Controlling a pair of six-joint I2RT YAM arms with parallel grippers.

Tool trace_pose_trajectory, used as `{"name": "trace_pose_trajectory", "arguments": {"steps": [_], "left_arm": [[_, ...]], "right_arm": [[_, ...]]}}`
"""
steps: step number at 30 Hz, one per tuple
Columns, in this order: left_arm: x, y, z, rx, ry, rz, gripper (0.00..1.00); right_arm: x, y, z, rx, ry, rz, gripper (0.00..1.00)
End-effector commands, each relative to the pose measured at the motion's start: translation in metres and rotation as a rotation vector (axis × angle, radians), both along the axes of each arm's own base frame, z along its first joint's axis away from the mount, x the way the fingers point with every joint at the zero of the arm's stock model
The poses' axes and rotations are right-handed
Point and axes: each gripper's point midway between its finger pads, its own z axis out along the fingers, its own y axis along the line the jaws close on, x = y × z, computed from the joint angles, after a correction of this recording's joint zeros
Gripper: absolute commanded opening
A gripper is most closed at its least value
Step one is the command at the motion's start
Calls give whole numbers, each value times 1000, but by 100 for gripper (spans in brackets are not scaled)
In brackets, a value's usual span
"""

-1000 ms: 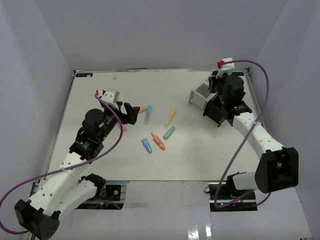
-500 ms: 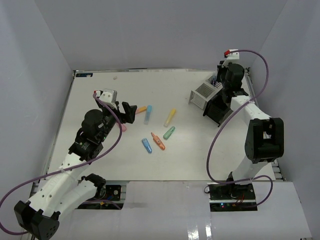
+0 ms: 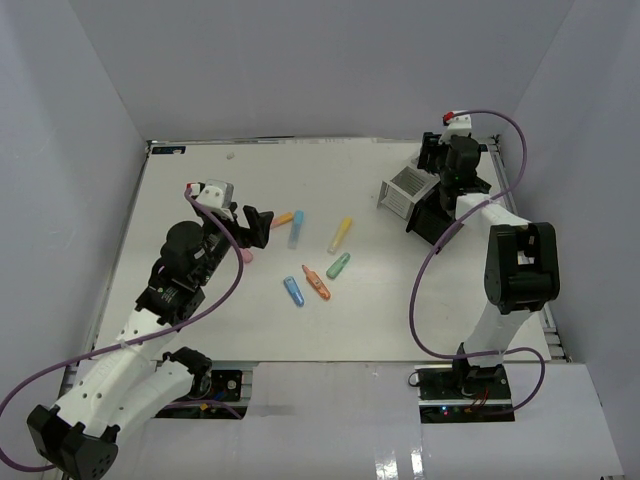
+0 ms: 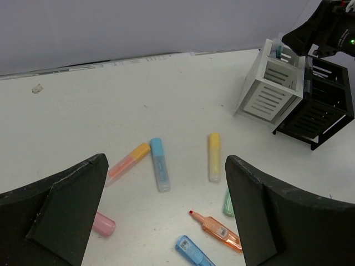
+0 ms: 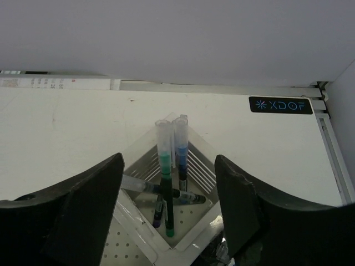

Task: Sort the stationery into containers
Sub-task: Place the pen in the storage box, then pick up the stationery from the center of the board.

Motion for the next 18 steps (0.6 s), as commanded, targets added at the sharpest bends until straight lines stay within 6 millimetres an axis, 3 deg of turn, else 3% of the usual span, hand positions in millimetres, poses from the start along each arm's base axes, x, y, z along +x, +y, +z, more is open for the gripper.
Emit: {"name": "trace_pose_trajectory", "arguments": {"steps": [1, 4, 10, 13, 14, 15, 18], "left_arm": [[-1, -1, 1, -1, -16, -12, 98], [-1, -1, 1, -1, -16, -12, 98], [1, -3, -3, 2, 1, -14, 98], [4, -3, -7, -4, 25, -4, 98], [5, -3, -10, -3, 38, 3, 98], [8, -2, -14, -7, 57, 17, 98], [14, 4, -21, -6, 99, 75, 98]], "right_arm": [[0, -1, 29, 10, -95, 9, 74], [-8, -1, 40, 10, -109, 14, 89], [-39, 4, 78, 51, -113, 48, 99], [-66, 11, 93, 104, -100, 85, 90], [-75, 13, 88, 113, -81, 95, 90], [-90, 19, 104, 130, -104, 138, 90], [-128, 29, 108, 183, -88, 198, 90]]}}
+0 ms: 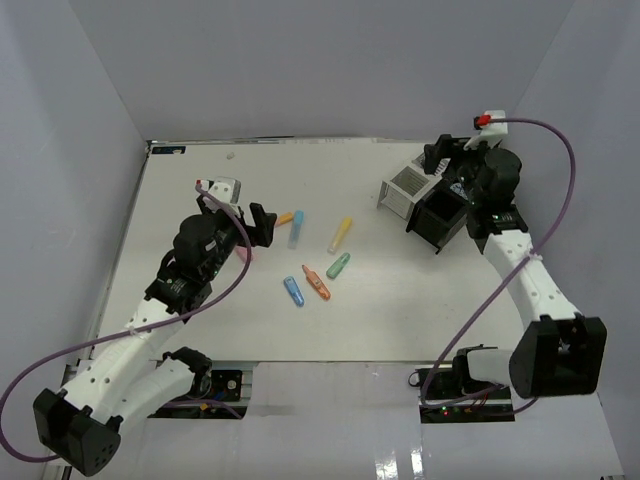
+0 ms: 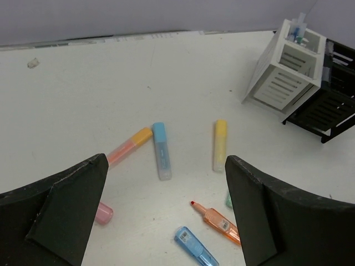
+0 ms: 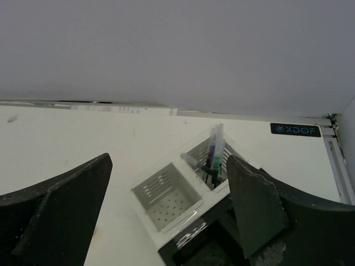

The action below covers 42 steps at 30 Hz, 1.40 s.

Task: Sort the stationery into containers
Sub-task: Pick up the stationery from the center of the board.

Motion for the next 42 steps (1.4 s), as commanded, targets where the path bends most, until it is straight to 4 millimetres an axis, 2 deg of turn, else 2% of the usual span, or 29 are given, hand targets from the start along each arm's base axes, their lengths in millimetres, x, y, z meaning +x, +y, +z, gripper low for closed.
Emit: {"name": "trace_pose_trajectory", "arguments": {"steps": [1, 3, 5, 6, 7, 9, 10, 12, 13, 14, 17, 20, 21, 22, 26, 30, 31, 35, 42], "left_arm": [[9, 10, -10, -10, 74, 89, 98], [15, 17, -19, 4, 108, 149, 98], [19, 17, -31, 12, 160, 171, 98], [20, 16, -35, 13, 177, 175, 98], [18, 16, -42, 18, 206, 176, 98], [20, 13, -49, 2, 249, 183, 98], [19, 10, -54, 4, 273, 173, 98], [20, 3, -63, 4, 307, 146, 98], [20, 0, -66, 8, 319, 132, 98], [21, -7, -75, 15, 348, 102, 98], [24, -26, -85, 2, 403, 31, 98], [37, -49, -107, 22, 490, -34, 98], [44, -54, -129, 60, 545, -40, 98], [52, -59, -126, 65, 551, -43, 97], [72, -80, -145, 71, 614, -84, 95], [98, -85, -166, 145, 642, -62, 93], [105, -79, -172, 184, 642, -31, 93], [126, -82, -199, 249, 700, -13, 83], [127, -73, -234, 316, 783, 8, 78]], "right_arm": [[-43, 16, -3, 79, 46, 103, 90], [-73, 22, -6, 128, 45, 145, 90], [-92, 28, -11, 152, 46, 183, 90], [-107, 27, -8, 176, 42, 185, 90], [-115, 27, -23, 183, 72, 187, 90], [-134, 30, -28, 175, 76, 217, 90], [-140, 30, -40, 167, 100, 222, 90], [-153, 29, -44, 147, 96, 226, 90], [-159, 28, -59, 134, 131, 224, 90], [-166, 27, -59, 129, 120, 226, 90], [-181, 30, -81, 140, 147, 250, 90], [-189, 31, -94, 153, 151, 258, 90], [-190, 31, -95, 155, 148, 258, 90], [-192, 31, -96, 155, 145, 263, 90], [-199, 33, -92, 158, 117, 281, 90], [-204, 33, -91, 158, 94, 286, 90], [-205, 33, -91, 158, 88, 286, 90], [-207, 34, -90, 159, 78, 288, 90], [-208, 34, -91, 157, 68, 285, 90]]}}
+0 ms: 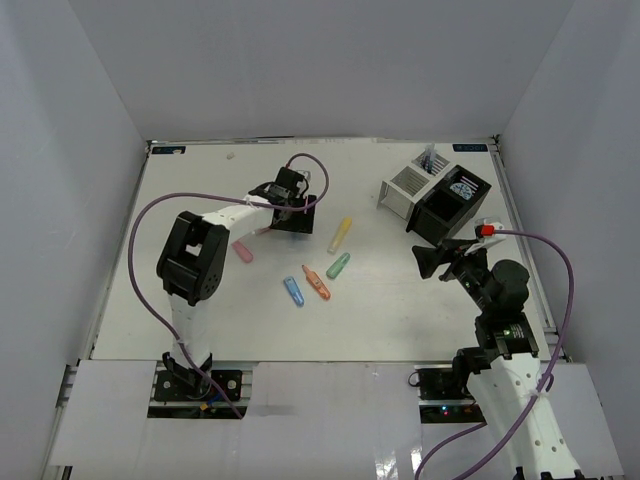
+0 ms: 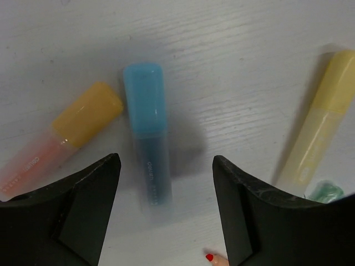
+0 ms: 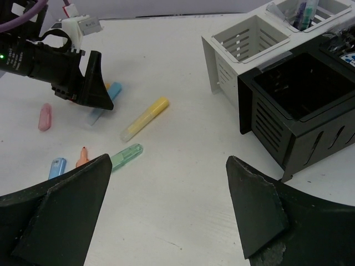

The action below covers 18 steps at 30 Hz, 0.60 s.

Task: Sort the stationery into containers
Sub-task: Pick up the stationery from the center of the board.

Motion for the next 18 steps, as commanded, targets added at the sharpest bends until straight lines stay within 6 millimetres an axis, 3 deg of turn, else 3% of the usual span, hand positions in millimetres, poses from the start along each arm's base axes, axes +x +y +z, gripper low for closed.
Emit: {"name": "trace_pose_trajectory", "arguments": {"steps": [1, 5, 9, 10, 11, 16, 18], "left_arm": [[3, 13, 3, 53, 7, 5, 78], [-2, 14, -13, 64, 50, -12, 72], [-10, 4, -25, 24, 99, -48, 58], [-13, 0, -27, 7, 114, -62, 45], [-14, -2, -27, 0, 116, -69, 38], [-14, -20, -10, -30, 82, -131, 12], [-12, -28, 14, -54, 33, -159, 6]], "right_arm": [[0, 2, 8, 12, -45, 7, 90], [0, 2, 8, 12, -47, 4, 90], [1, 1, 7, 9, -47, 1, 90], [1, 1, 7, 9, -45, 0, 90], [1, 1, 7, 10, -44, -1, 90], [-2, 6, 9, 9, -42, 35, 90], [-4, 10, 11, 11, -34, 58, 90]]}}
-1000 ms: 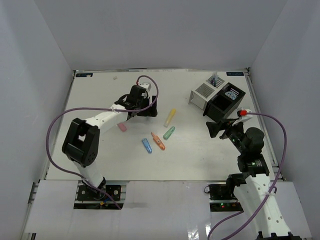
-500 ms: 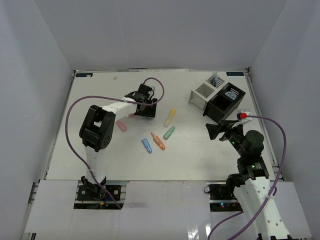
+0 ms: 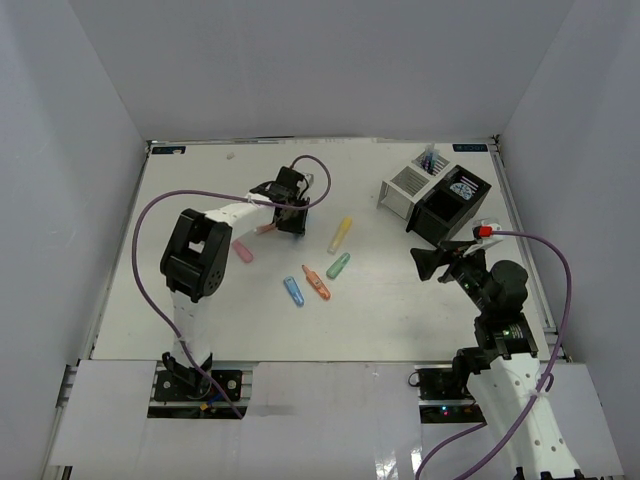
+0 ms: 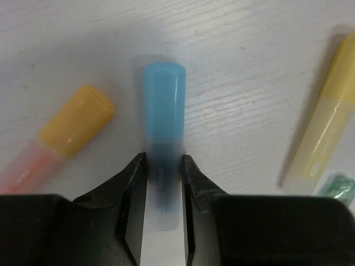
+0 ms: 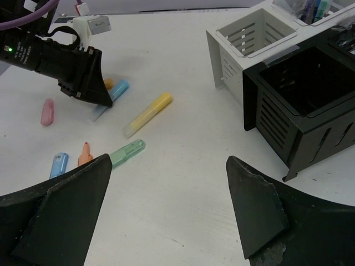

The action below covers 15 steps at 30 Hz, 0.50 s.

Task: Sort the stationery into containers
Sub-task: Pick up the stationery from the center of the board.

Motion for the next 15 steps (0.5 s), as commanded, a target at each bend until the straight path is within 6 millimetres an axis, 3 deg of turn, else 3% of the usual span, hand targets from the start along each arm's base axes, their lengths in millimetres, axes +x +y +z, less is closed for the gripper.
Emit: {"name": "trace_pose_trajectory", "arguments": {"steps": [1, 5, 6, 8, 9, 14, 15], "left_arm": [[-11, -36, 39, -89, -40, -120, 5], [-33, -64, 110, -102, -235, -293, 5], [-46, -82, 122, -117, -284, -353, 4], [-60, -95, 142, -143, -353, -417, 5], [-78, -101, 153, -163, -374, -453, 5], [-115, -111, 182, -232, -452, -526, 5], [-130, -114, 186, -250, -463, -554, 5]], "right_arm": [[-5, 12, 21, 16, -45, 73, 90], [-13, 24, 31, 31, -6, 155, 90], [-14, 27, 34, 35, 5, 171, 90], [-16, 33, 45, 52, 30, 211, 90], [-16, 35, 50, 61, 36, 221, 90], [-19, 50, 80, 137, 62, 304, 93], [-16, 52, 80, 144, 84, 313, 93]]}}
